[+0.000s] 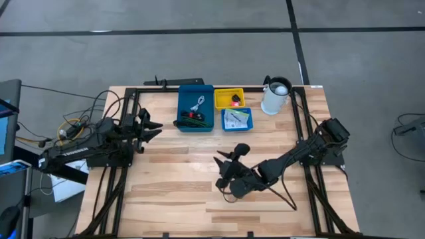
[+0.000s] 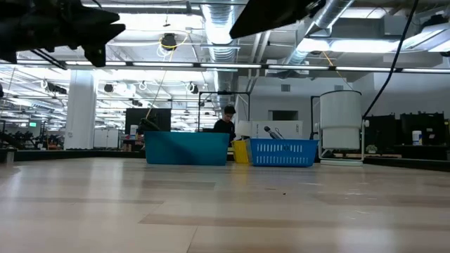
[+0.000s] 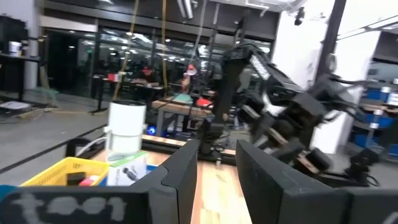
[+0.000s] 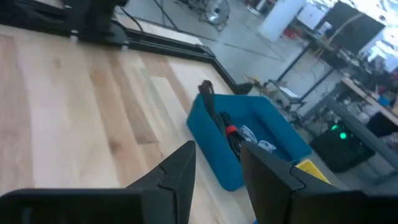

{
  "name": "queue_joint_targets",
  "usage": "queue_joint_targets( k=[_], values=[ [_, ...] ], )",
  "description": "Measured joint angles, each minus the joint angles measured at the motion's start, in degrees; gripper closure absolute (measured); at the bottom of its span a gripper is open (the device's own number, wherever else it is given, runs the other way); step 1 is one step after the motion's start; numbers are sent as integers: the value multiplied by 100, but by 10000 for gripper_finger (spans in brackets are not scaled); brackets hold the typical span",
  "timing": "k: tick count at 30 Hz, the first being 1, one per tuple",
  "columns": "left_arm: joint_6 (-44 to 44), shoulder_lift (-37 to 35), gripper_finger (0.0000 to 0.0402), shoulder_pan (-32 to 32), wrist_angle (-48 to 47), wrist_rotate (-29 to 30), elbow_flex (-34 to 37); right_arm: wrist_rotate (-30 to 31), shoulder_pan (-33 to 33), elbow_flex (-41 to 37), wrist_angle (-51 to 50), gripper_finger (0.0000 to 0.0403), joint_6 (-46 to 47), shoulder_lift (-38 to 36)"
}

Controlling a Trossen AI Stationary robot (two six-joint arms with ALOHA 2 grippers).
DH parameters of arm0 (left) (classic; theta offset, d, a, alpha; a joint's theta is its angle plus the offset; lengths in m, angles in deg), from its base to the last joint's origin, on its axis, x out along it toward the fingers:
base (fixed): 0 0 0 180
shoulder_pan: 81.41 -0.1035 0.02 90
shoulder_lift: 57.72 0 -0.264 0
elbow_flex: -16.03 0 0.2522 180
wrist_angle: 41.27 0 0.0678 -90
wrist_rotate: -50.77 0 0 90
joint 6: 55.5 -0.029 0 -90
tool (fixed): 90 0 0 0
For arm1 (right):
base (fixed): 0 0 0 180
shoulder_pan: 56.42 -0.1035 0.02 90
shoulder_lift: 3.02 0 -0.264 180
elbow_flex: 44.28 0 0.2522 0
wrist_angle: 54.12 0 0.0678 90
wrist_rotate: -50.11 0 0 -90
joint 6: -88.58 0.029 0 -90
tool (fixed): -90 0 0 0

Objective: Pick and place items into bin
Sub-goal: Return to Home Position

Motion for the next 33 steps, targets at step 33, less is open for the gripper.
queue_joint_targets(
  k=[33],
  values=[
    [516,-880,302,151,-621,581,594,-2127,1553,-673,-3071,281,1786,-4268]
  ],
)
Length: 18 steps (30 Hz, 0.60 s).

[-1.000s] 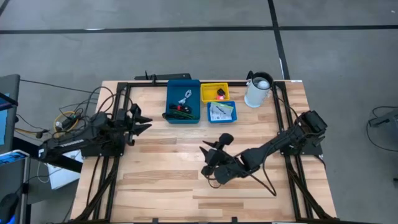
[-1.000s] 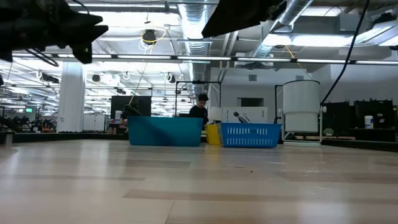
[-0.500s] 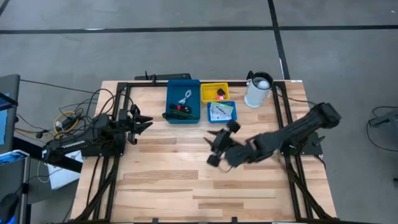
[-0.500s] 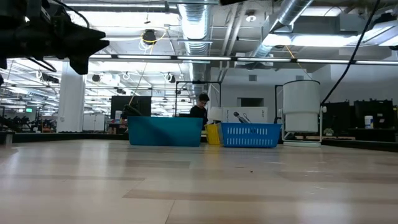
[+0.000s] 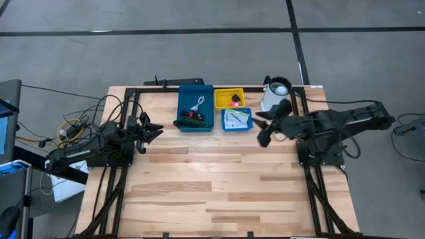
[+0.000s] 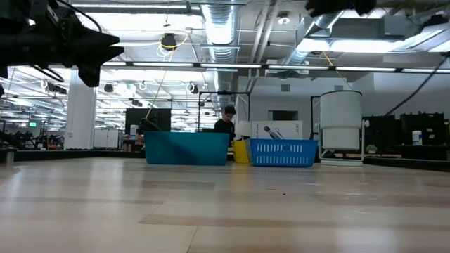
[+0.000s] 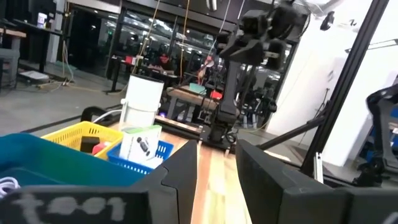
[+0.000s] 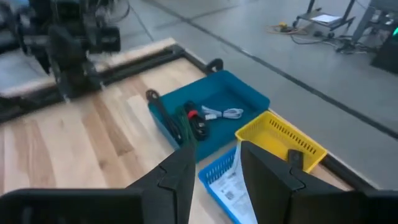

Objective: Pick and place items into bin
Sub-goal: Return to Home Position

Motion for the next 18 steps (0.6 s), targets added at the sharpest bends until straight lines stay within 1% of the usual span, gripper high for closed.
queue_joint_targets(
  k=[3,7,10,12,14,16,17,18],
  values=[
    [108,0,302,0,-16,0,0,42,22,-987,821,281,21,-702],
    [190,0,302,0,-76,1,2,-73,18,-2771,2750,281,-229,-1482],
    [192,0,302,0,-73,1,4,-547,56,-4097,4481,281,-411,-1878],
    [194,0,302,0,-71,-1,4,-1261,112,-4824,5771,281,-704,-2029],
    [194,0,302,0,-41,5,4,-2319,208,-5418,6958,281,-1090,-2140],
    [177,0,302,2,58,147,6,-3519,335,-5832,7840,281,-1343,-2245],
    [152,1,302,2,156,299,7,-4077,402,-5965,8109,281,-1390,-2289],
    [144,1,302,2,257,465,6,-4510,473,-6058,8274,281,-1402,-2326]
  ],
)
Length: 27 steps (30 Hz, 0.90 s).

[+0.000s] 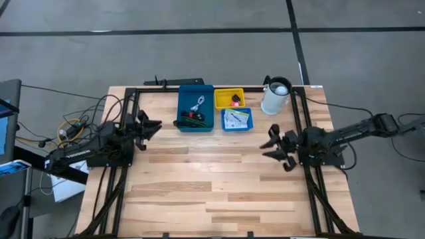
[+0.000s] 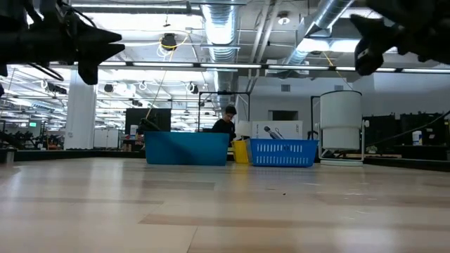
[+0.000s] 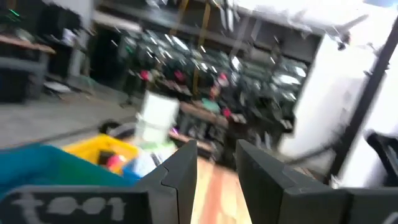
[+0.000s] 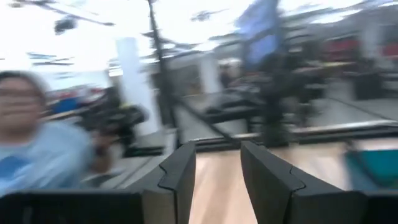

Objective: Pick and place items into bin
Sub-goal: Return to Home Position

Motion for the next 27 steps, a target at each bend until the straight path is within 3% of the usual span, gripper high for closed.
queue_joint_targets(
  k=[5,9,15,27],
  values=[
    [-81,3,302,0,-108,260,-43,-1222,272,-165,-62,281,83,-133],
    [-133,-1,302,0,-467,249,-67,-1714,349,-165,-272,281,-110,-111],
    [98,7,301,0,-1332,271,-93,-1756,345,-165,-608,281,-536,-61],
    [-51,96,301,0,-1373,422,-100,-1753,345,-165,-955,281,-471,-61]
  ],
)
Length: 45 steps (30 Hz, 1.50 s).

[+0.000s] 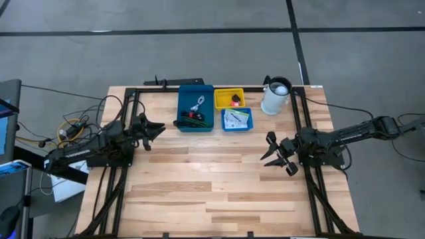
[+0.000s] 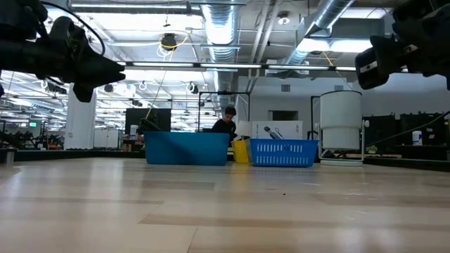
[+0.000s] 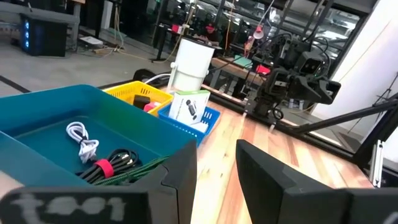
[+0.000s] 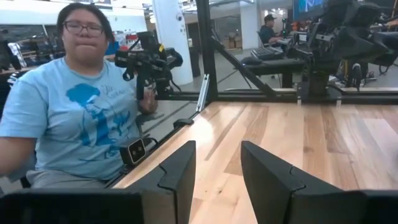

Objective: Pick and place items into bin
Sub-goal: Return to Home Position

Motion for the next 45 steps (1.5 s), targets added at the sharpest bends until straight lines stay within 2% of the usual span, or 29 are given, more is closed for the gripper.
queue_joint_targets(
  k=[11,20,27,35,45],
  values=[
    [-91,1,301,0,-21,0,-2,0,0,2,-230,281,4,-2],
    [-107,1,301,0,-29,0,-2,0,72,-5,-824,281,11,-26],
    [-108,1,301,0,-32,-2,-2,4,69,-22,-41,281,17,-1001],
    [-108,1,302,0,-32,-2,-2,0,-87,-24,117,281,11,-2197],
    [-108,1,302,0,-32,-4,-2,1,-92,-26,77,281,7,-2565]
  ],
)
